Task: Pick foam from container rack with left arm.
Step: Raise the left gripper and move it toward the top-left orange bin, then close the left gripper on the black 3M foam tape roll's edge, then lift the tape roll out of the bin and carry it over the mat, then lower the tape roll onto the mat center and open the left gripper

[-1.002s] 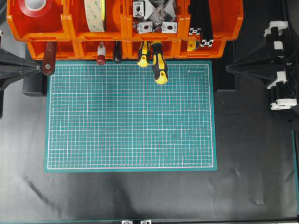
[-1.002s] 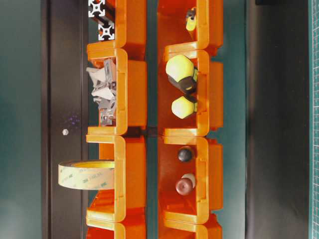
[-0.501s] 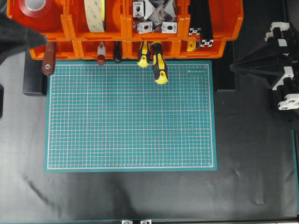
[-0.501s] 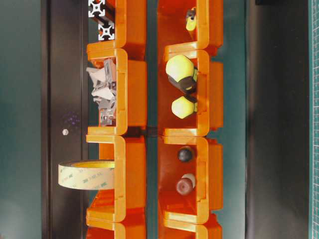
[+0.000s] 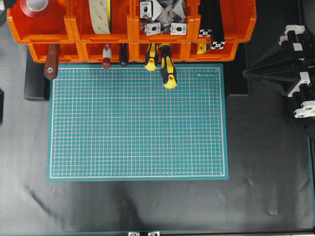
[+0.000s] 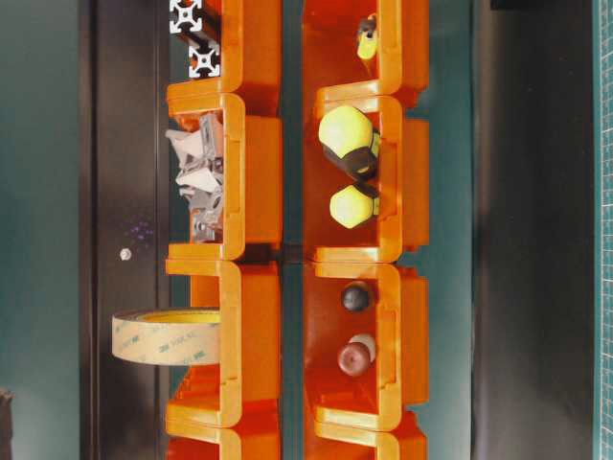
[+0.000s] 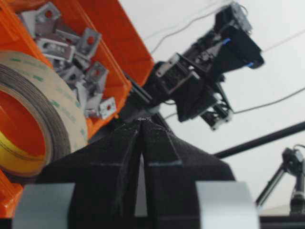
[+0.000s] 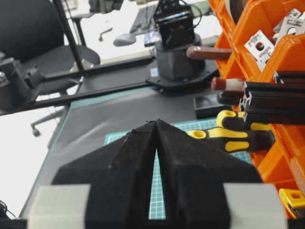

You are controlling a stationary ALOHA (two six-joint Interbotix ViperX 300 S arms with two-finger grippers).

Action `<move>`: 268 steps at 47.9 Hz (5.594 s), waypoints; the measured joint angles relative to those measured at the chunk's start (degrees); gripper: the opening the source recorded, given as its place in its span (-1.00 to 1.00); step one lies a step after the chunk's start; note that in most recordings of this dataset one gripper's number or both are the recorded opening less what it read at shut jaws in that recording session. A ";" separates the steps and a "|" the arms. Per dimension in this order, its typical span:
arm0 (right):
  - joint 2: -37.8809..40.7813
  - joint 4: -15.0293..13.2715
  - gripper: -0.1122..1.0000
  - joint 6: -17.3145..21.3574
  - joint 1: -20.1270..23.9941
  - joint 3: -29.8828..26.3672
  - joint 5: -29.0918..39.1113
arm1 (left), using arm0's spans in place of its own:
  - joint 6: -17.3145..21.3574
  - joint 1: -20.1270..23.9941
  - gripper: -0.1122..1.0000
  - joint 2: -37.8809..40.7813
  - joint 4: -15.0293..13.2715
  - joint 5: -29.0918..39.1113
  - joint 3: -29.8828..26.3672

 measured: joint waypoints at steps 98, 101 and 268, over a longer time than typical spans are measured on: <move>-0.70 0.00 -0.82 0.09 1.23 0.00 0.00 | 4.92 -10.20 -0.33 1.85 0.18 -10.72 -6.24; -0.70 0.00 -0.82 0.00 1.23 -0.09 0.00 | 6.42 -14.24 -0.33 1.14 0.18 -12.13 -5.36; -3.16 0.09 -0.82 5.01 2.72 -0.53 2.20 | 14.33 -29.53 0.76 36.65 0.26 -30.32 8.88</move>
